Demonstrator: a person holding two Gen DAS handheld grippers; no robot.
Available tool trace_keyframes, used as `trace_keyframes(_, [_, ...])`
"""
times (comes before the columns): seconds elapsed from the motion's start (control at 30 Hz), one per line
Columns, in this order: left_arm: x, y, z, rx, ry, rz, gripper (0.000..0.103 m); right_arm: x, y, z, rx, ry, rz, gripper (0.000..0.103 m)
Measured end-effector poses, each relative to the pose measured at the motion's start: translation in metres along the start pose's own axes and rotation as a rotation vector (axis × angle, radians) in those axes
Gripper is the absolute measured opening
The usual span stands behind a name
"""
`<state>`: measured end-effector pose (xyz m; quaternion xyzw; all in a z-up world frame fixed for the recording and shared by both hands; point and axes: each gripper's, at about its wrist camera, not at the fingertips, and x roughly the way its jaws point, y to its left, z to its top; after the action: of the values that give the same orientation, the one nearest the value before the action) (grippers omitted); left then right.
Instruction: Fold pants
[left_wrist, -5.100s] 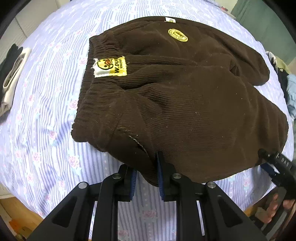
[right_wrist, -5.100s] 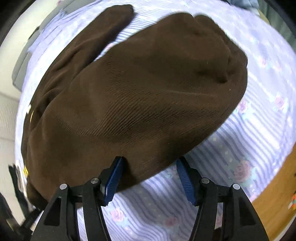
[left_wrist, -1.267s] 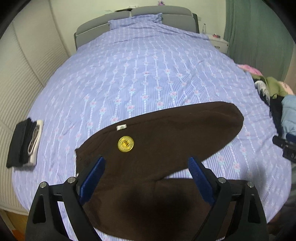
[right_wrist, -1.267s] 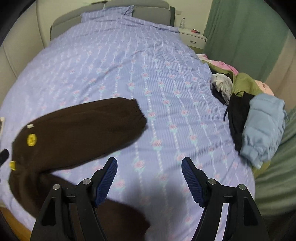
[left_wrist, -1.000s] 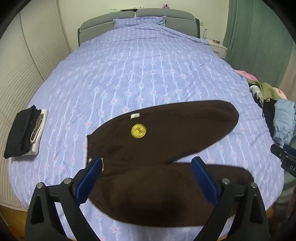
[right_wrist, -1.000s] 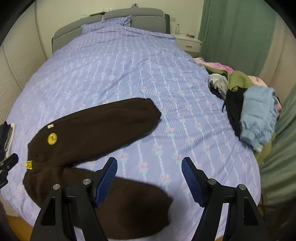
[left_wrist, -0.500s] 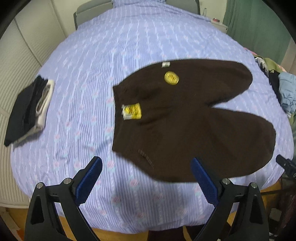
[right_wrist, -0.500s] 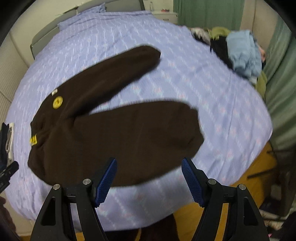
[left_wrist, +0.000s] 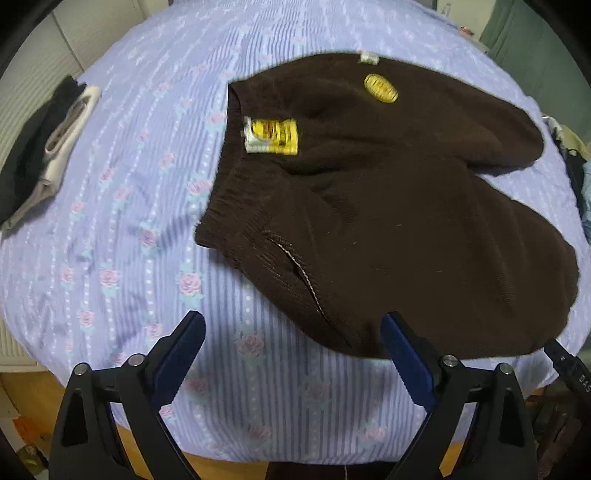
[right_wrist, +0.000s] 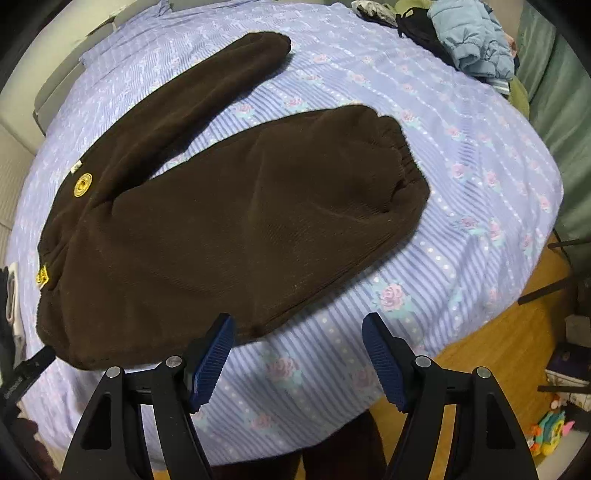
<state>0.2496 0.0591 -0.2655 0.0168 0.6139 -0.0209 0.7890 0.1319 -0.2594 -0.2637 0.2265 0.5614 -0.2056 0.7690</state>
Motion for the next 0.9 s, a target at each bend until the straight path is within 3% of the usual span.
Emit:
trace_keyframes(0.13, [0.023, 0.003, 0.001, -0.055, 0.046, -0.022, 0.091, 0.019, -0.002, 0.002, 0.043, 0.026, 0.031, 0.062])
trace_keyframes(0.23, [0.033, 0.001, 0.004, -0.070, 0.071, -0.041, 0.082, 0.029, -0.002, 0.007, 0.060, 0.042, 0.064, 0.057])
trace_keyframes(0.27, [0.035, 0.001, 0.005, -0.075, 0.073, -0.046, 0.076, 0.033, -0.002, 0.009, 0.062, 0.047, 0.068, 0.056])
trace_keyframes(0.33, [0.035, -0.002, 0.007, -0.077, 0.073, -0.071, 0.061, 0.040, -0.004, 0.015, 0.077, 0.061, 0.074, 0.038])
trace_keyframes(0.4, [0.031, -0.009, 0.009, -0.061, 0.069, -0.091, 0.037, 0.042, -0.005, 0.019, 0.090, 0.076, 0.097, 0.030])
trace_keyframes(0.47, [0.025, -0.013, 0.011, -0.049, 0.054, -0.059, 0.024, 0.038, -0.006, 0.023, 0.083, 0.078, 0.119, 0.023])
trace_keyframes(0.7, [-0.025, -0.001, 0.016, -0.090, 0.008, -0.077, 0.019, -0.024, 0.020, 0.040, -0.101, -0.004, 0.105, 0.015])
trace_keyframes(0.9, [-0.074, -0.003, 0.032, -0.113, -0.053, -0.073, 0.018, -0.076, 0.040, 0.083, -0.176, -0.103, 0.122, 0.015])
